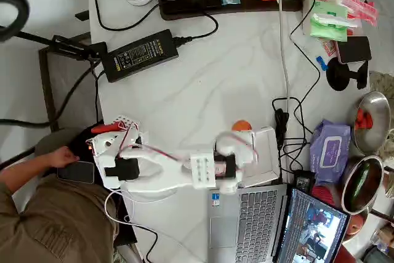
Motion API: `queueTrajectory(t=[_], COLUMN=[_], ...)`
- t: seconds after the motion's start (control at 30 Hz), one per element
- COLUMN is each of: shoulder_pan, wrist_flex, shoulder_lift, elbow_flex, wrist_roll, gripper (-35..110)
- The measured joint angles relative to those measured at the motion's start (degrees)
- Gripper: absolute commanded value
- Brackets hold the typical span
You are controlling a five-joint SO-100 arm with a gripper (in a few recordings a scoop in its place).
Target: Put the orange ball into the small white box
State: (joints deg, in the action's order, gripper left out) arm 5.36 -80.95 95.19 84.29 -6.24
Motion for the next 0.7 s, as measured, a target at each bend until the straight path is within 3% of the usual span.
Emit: queueTrajectory(t=[0.3,0.7], shoulder_pan=[6.5,6.2], wrist_flex=[7.6,13.3], shoulder_lift=[-6.6,-7.6], elbow_flex=[-0.2,-0.2], wrist_roll=[0.3,0.0], gripper=[12,12])
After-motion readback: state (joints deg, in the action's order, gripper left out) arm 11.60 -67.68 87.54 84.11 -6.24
